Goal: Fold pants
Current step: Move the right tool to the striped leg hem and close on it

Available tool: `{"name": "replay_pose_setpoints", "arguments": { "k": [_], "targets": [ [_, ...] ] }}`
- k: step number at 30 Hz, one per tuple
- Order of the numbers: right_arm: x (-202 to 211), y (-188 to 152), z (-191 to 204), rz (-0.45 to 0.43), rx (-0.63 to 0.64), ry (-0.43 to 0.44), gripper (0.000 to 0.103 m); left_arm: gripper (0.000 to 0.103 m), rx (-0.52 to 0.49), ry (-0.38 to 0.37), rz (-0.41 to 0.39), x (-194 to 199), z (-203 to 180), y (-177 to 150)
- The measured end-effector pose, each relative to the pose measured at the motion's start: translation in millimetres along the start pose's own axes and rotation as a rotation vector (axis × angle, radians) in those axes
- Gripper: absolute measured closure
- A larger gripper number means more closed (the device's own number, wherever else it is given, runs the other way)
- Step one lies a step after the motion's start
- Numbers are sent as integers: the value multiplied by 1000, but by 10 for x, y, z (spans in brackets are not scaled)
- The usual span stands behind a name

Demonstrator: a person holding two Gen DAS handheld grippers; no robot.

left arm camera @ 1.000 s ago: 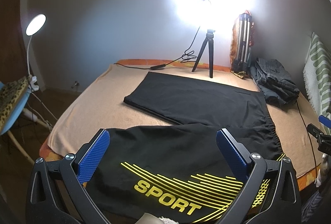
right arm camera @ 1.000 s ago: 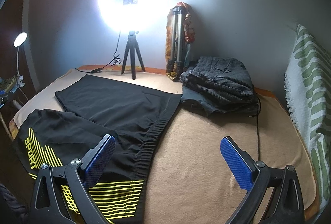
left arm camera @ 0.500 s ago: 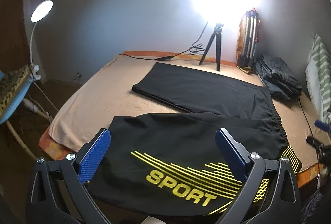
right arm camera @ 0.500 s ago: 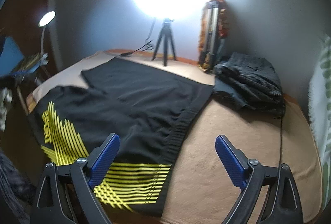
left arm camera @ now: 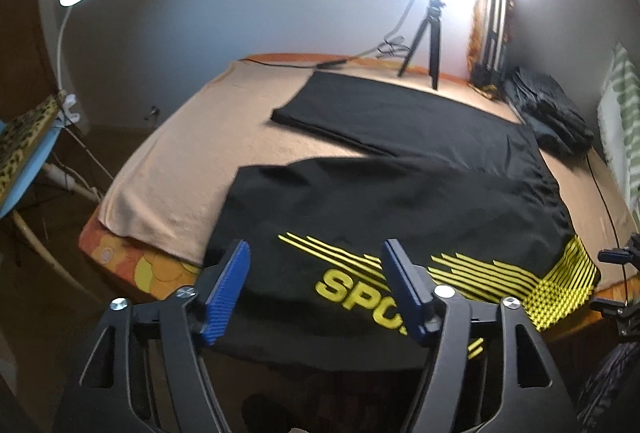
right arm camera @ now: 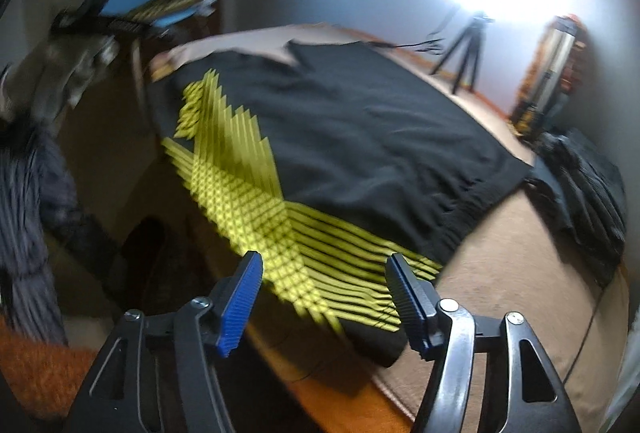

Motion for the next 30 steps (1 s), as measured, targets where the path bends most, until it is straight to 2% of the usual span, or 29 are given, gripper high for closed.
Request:
{"name": "replay_pose_setpoints", "arguments": {
  "k": [4, 11, 17, 24, 30],
  "targets": [
    [-89, -45, 105, 46, 52, 27, 50, 39, 23, -26, 38, -24, -2, -57],
    [-171, -33, 170, 85, 149, 15, 54, 39, 155, -12, 80, -8, 284, -112],
    [-245, 11, 176, 100, 206, 0, 74, 39, 259, 21, 102, 20, 570, -150],
    [-254, 122, 126, 86, 201, -38, 94, 39, 473, 37, 167, -94, 1014, -293],
    [-254, 223, 110, 74, 191, -61, 95, 39, 581, 32, 218, -255, 1180, -441]
  ]
}}
Point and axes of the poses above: each gripper's, at about its wrist camera, not at the fingertips, and x roughly against the way its jaws point, z to its left, y to its top, the point moved 4 cm from there along -x, roughly the way its jaws point, and after that the axes turned 12 degrees about x, right-handed, at the moved point
